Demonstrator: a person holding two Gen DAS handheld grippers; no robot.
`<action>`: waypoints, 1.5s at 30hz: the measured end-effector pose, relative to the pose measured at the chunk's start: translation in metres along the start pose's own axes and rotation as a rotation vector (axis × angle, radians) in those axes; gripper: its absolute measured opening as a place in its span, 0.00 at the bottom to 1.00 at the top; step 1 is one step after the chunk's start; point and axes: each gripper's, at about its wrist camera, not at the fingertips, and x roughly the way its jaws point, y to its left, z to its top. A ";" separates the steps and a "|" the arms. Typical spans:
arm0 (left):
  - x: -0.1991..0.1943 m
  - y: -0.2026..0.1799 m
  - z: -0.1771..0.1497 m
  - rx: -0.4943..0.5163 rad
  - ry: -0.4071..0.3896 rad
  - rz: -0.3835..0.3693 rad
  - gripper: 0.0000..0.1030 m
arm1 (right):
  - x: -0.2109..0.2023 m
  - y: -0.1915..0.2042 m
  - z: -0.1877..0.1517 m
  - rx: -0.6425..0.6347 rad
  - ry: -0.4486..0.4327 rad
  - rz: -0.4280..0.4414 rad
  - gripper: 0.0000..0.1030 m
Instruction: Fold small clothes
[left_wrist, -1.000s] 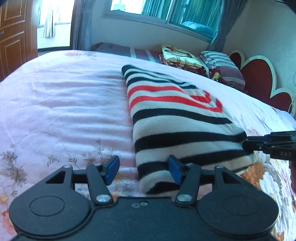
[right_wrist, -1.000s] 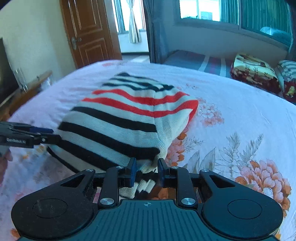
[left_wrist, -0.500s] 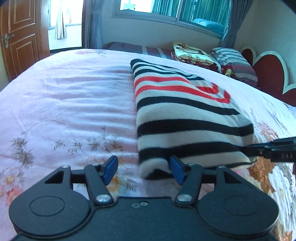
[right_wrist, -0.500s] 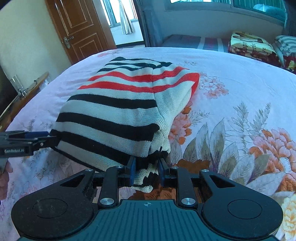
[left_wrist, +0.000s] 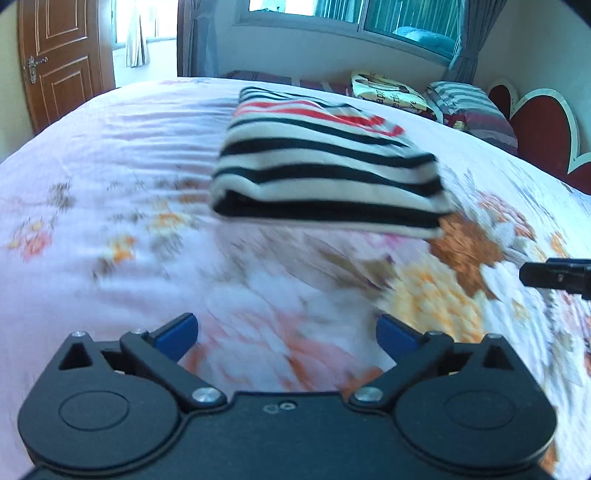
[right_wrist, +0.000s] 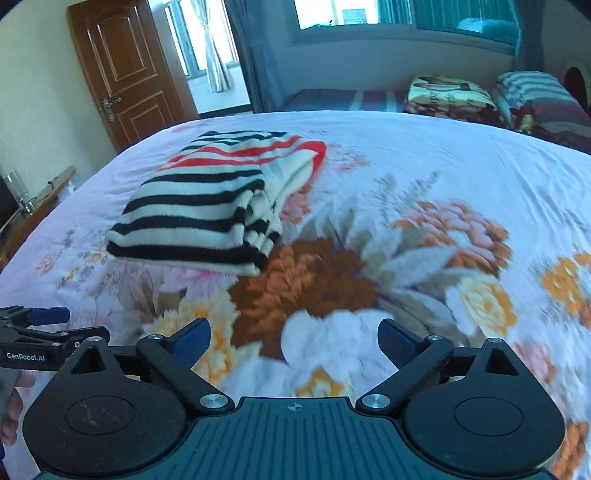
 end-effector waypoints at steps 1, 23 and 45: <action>-0.006 -0.005 -0.002 -0.013 0.000 0.008 0.99 | -0.008 0.000 -0.004 0.001 0.000 0.001 1.00; -0.205 -0.102 -0.050 0.080 -0.275 -0.011 0.99 | -0.217 0.042 -0.069 -0.032 -0.246 -0.064 1.00; -0.255 -0.097 -0.071 0.064 -0.376 -0.013 0.99 | -0.258 0.061 -0.073 -0.099 -0.345 -0.077 1.00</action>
